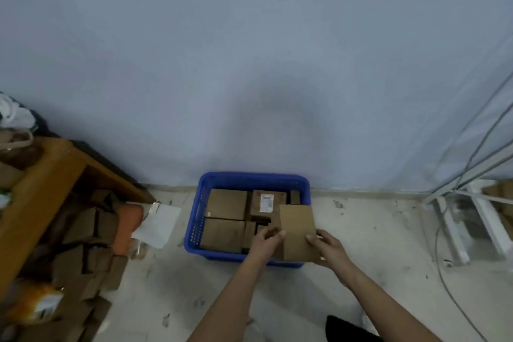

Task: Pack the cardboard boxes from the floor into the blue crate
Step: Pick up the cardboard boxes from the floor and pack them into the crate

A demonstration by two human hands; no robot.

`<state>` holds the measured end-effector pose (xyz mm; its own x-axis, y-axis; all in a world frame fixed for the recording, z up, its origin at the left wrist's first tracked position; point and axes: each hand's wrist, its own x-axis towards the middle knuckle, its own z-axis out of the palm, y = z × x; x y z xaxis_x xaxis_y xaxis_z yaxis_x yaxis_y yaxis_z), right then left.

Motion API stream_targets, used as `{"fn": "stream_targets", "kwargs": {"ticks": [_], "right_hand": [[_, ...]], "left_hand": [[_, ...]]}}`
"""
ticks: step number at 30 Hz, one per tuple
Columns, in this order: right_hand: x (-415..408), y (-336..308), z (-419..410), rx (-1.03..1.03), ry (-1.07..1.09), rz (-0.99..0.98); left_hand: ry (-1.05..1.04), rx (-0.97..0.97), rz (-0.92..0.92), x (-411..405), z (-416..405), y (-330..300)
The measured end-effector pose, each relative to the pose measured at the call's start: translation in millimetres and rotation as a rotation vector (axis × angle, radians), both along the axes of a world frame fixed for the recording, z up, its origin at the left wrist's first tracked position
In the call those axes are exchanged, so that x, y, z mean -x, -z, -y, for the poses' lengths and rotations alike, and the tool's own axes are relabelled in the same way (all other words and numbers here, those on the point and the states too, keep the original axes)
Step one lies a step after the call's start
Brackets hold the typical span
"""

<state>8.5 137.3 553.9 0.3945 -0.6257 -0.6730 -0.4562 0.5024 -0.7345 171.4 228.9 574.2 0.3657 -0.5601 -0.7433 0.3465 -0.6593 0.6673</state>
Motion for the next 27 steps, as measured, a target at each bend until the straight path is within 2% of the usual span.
{"fn": "stream_targets", "kwargs": {"ticks": [4, 9, 17, 23, 27], "right_hand": [[-36, 5, -53, 0.000, 0.037, -0.014], [-62, 10, -76, -0.044, 0.054, -0.026], [-135, 29, -79, -0.078, -0.096, -0.021], [-189, 36, -62, -0.028, -0.209, -0.047], [-205, 53, -50, -0.077, -0.168, -0.070]], "left_hand": [[0.026, -0.051, 0.005, -31, -44, 11], [-0.036, -0.075, 0.020, -54, -62, 22], [-0.059, -0.161, 0.214, -118, -75, 43], [-0.025, -0.231, 0.236, -175, -61, 60], [0.008, -0.261, 0.191, -196, -45, 77]]}}
